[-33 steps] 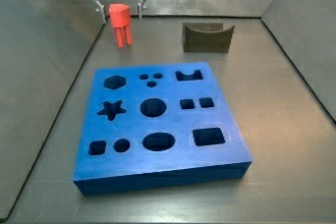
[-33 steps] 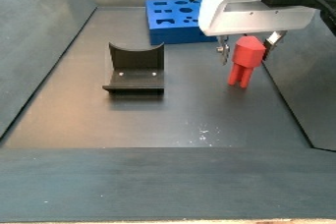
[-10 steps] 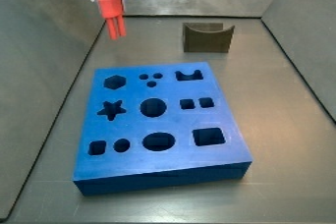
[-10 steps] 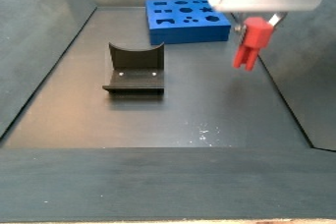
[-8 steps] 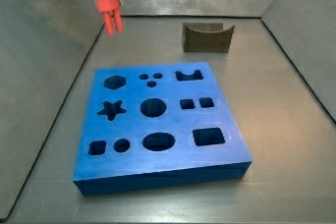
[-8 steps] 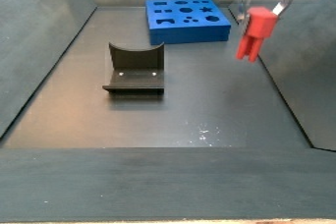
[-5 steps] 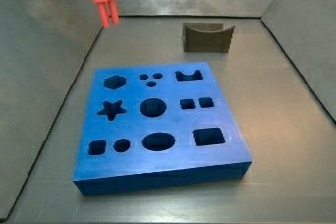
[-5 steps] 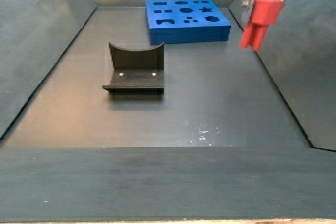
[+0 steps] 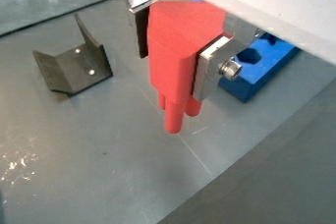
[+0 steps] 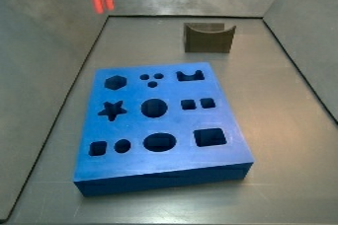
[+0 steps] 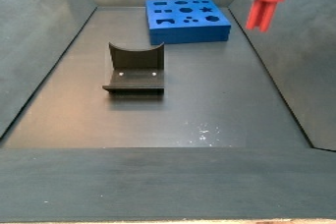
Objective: Pick up the 3 prong object. Move up. Move to above the board. Insert the 3 prong object.
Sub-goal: Move to above the board.
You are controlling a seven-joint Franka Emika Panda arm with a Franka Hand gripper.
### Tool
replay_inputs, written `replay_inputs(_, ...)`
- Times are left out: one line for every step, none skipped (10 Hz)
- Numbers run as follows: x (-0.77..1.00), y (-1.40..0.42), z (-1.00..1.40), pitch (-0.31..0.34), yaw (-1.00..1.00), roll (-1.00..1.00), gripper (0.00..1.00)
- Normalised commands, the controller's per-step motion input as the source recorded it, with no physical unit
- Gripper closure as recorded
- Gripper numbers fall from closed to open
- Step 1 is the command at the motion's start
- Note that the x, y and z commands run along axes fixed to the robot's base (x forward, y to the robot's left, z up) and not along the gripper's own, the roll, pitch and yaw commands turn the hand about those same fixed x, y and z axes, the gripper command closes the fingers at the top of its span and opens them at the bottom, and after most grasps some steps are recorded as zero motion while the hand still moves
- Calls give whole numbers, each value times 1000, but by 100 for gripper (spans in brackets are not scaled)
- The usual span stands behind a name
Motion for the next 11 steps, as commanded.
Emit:
replay_inputs(-84,-114,1000,29,3,-85,100)
replay_inputs(-73,-102,1000,43,-2,-85,100)
replay_inputs(-63,-95,1000,51,-4,-85,100)
replay_inputs(-58,-88,1000,56,-6,-82,100)
replay_inputs(-48,-74,1000,57,-5,-82,100)
replay_inputs(-46,-68,1000,59,-5,-83,100)
replay_inputs(-40,-55,875,58,-4,-85,100)
replay_inputs(-39,-45,788,57,-3,-86,100)
replay_inputs(-37,-25,571,58,-1,-90,100)
replay_inputs(-36,-18,485,57,0,-91,100)
replay_inputs(-36,-6,309,58,0,-94,100)
